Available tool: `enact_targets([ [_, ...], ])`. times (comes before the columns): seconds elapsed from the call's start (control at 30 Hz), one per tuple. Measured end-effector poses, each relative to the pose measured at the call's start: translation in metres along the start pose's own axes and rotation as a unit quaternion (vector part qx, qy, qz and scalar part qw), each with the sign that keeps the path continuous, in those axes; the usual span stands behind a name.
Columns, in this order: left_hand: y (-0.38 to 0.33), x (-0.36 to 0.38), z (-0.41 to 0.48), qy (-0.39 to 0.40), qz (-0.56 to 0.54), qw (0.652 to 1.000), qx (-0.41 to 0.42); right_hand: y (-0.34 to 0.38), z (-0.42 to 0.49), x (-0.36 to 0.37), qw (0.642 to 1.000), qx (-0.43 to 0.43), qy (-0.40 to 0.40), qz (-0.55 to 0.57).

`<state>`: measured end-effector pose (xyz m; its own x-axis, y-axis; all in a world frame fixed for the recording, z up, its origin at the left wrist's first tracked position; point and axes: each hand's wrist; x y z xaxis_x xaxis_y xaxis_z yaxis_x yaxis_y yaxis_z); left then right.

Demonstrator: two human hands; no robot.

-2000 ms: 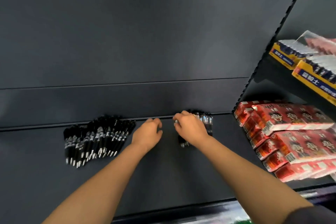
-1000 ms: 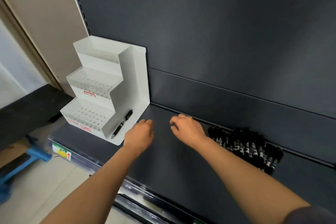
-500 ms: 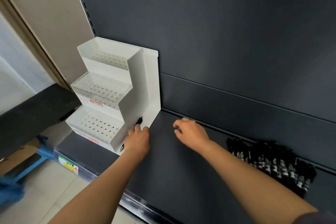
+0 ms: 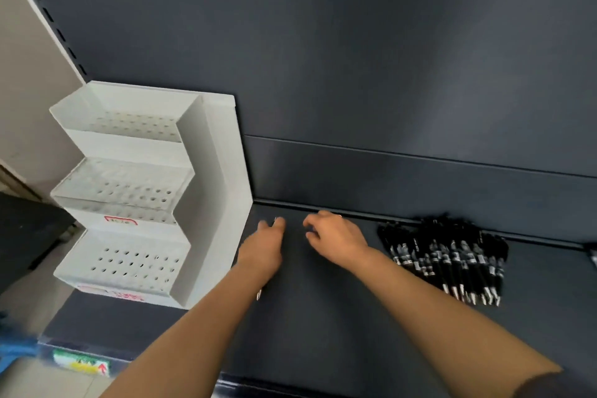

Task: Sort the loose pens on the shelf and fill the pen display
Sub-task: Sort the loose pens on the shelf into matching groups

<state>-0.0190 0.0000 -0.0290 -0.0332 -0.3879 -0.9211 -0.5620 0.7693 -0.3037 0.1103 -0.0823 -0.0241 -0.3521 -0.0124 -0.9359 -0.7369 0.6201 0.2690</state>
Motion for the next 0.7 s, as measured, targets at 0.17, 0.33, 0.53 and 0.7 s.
enact_targets([
  [0.17, -0.056, 0.0, 0.034, 0.013, -0.018, 0.996, 0.088, -0.045, -0.013, -0.018, 0.997, 0.065, -0.032, -0.006],
  [0.33, -0.113, 0.012, 0.054, 0.031, -0.079, 0.984, 0.154, -0.094, -0.031, -0.032, 0.99, 0.127, -0.059, 0.0],
  [0.53, -0.176, 0.032, 0.067, 0.043, -0.17, 0.969, 0.173, -0.153, -0.052, -0.048, 0.979, 0.175, -0.104, 0.017],
  [0.7, -0.214, 0.044, 0.081, 0.029, -0.21, 0.969, 0.13, -0.2, -0.068, -0.058, 0.975, 0.188, -0.11, 0.038],
])
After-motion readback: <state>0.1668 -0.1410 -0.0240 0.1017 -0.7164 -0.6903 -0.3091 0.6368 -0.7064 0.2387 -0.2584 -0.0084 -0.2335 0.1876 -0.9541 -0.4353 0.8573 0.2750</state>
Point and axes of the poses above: each hand's wrist, its own z-axis towards the middle knuckle, its own x-axis out of the palm, y = z × x, and after that the axes turned 15 degrees about x, right-handed
